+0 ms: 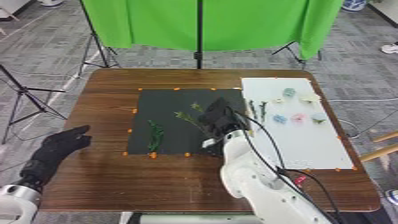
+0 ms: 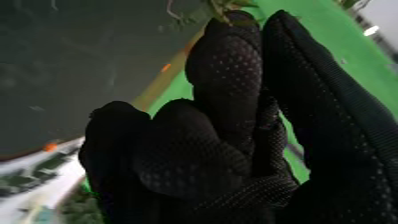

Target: Arrange flowers

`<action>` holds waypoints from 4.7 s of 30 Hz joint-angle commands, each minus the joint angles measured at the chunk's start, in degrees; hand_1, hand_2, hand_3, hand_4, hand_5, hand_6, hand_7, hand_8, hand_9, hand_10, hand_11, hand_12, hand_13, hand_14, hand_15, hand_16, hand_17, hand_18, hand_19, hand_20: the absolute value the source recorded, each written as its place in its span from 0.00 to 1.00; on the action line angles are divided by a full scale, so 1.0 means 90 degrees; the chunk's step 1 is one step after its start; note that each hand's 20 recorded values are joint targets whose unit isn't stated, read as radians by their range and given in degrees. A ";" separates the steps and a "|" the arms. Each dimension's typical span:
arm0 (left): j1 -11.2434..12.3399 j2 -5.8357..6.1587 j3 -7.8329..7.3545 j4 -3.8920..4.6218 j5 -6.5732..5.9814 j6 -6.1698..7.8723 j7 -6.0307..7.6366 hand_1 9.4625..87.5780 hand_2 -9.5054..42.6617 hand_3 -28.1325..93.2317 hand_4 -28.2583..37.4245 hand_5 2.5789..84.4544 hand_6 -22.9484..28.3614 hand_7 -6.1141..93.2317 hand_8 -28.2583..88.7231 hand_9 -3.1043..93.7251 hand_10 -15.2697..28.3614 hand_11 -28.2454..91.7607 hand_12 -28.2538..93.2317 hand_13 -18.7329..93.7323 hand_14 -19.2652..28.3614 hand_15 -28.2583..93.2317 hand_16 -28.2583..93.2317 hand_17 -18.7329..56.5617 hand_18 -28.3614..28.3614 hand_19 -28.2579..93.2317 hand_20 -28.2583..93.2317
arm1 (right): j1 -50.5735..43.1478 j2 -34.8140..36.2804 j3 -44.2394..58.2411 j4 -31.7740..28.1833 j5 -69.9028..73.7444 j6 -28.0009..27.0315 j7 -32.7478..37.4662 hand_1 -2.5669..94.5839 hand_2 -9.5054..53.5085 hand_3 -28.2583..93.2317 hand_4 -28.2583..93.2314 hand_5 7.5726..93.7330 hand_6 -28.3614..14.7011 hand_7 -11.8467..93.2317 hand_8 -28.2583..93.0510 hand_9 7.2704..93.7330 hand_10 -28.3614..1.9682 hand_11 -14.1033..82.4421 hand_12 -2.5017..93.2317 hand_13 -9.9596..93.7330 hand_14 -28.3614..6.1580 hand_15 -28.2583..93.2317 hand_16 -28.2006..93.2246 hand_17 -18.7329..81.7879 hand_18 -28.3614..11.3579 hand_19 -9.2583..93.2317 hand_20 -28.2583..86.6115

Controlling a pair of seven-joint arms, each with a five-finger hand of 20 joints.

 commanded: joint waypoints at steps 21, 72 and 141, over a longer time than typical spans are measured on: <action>-0.0029 -0.0023 -0.0162 0.0020 0.0103 -0.0727 -0.0353 0.24 0.11 0.75 0.15 0.49 0.57 0.13 0.21 0.51 0.70 0.40 0.35 0.46 0.81 0.36 0.26 0.28 0.77 0.30 0.38 | -0.0463 -0.0440 -0.0160 0.0268 0.0462 0.0828 -0.0257 0.59 0.00 0.64 0.20 0.78 0.56 0.50 0.37 1.00 0.59 0.54 0.26 1.00 0.80 0.74 0.39 0.94 0.56 0.97 0.54; -0.0137 -0.0137 -0.0156 0.0060 0.0125 -0.0913 -0.0455 0.25 0.10 0.75 0.15 0.49 0.57 0.13 0.21 0.50 0.70 0.39 0.35 0.45 0.81 0.36 0.27 0.27 0.77 0.30 0.38 | -0.0379 0.0908 -0.0568 -0.0941 0.0054 -0.2422 -0.1499 0.27 0.34 0.76 0.12 0.73 0.65 0.24 0.15 1.00 0.59 0.64 0.30 1.00 0.71 0.82 0.45 0.88 0.25 1.00 0.83; -0.0419 0.0023 0.0171 0.0214 0.0222 -0.0828 -0.0325 0.25 0.11 0.75 0.15 0.48 0.57 0.13 0.21 0.49 0.69 0.39 0.35 0.45 0.82 0.36 0.27 0.27 0.77 0.30 0.38 | 0.1414 0.2175 -0.0133 0.1013 -0.1478 -0.2048 0.0391 0.29 0.00 0.71 0.12 0.82 0.53 0.25 0.18 0.95 0.50 0.57 0.34 1.00 0.77 0.75 0.50 0.87 0.36 1.00 0.79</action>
